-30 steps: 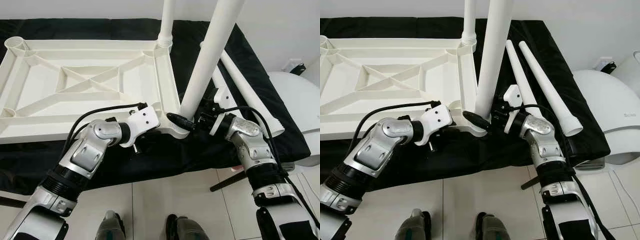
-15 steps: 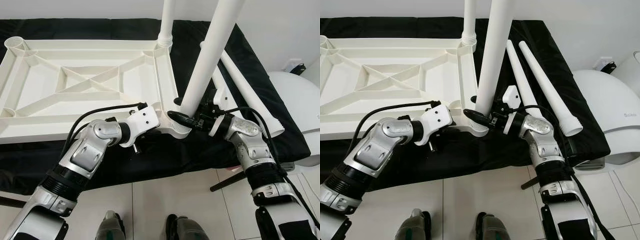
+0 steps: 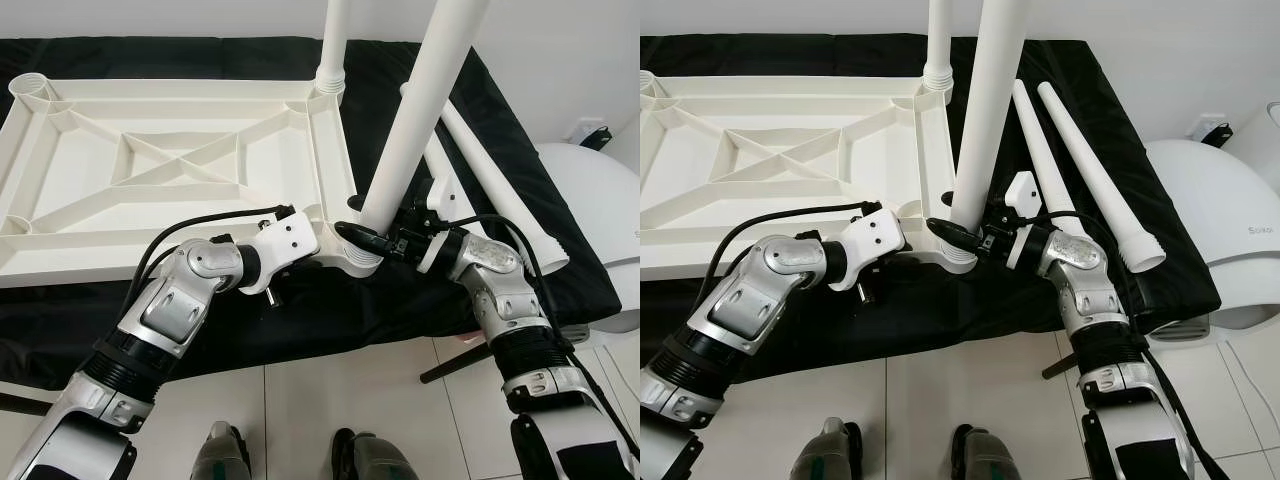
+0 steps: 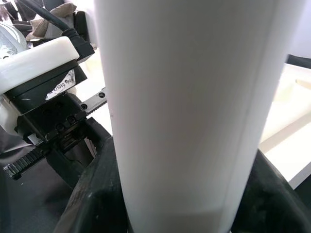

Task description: Building children table

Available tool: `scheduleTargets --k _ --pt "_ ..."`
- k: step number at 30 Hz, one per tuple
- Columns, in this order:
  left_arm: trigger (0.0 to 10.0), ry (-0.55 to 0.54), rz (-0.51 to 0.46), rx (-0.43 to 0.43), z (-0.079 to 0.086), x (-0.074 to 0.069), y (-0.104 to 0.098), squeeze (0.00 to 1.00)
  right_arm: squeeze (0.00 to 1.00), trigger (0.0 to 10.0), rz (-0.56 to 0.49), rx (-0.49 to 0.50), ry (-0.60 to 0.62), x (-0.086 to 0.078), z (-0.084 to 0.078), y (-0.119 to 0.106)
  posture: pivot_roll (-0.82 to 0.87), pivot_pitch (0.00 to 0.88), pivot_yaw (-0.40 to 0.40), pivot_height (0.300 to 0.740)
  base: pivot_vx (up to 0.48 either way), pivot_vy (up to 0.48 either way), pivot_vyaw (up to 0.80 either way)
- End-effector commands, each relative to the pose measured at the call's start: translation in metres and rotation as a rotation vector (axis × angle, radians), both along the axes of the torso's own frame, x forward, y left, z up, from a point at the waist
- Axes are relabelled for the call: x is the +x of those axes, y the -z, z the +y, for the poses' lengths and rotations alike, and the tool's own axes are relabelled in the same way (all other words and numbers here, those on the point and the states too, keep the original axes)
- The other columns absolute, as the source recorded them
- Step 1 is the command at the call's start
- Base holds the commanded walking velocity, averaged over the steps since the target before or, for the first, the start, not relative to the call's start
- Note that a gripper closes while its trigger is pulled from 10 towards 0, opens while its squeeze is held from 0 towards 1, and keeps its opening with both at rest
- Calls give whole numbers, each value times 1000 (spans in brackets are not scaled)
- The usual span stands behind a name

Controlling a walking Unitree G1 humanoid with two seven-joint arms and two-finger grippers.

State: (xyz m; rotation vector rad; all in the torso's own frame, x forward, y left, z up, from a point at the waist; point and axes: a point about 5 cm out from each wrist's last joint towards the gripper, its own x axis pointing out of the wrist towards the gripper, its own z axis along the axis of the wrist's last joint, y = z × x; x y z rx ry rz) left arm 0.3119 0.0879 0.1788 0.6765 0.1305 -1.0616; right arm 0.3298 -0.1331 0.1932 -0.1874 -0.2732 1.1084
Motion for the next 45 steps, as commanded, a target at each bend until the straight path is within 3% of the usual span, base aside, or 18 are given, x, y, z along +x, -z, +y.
scheduleTargets --k 1,18,36,45 --pt "10000 60 -44 -7 -10 -3 -12 0 0 10000 3 5 2 -4 2 4 47 188 -25 740 0 0 0" --pt "10000 17 -35 -15 -8 2 -13 0 0 10000 -2 70 70 -16 1 4 38 198 -20 740 0 0 0" --pt "10000 -123 -28 -47 -8 15 -16 0 0 10000 -15 105 169 -25 2 5 29 203 -10 740 0 0 0" --pt "10000 -190 -37 -72 -8 19 -21 0 0 10000 0 112 187 -30 10 9 35 201 -15 740 0 0 0"
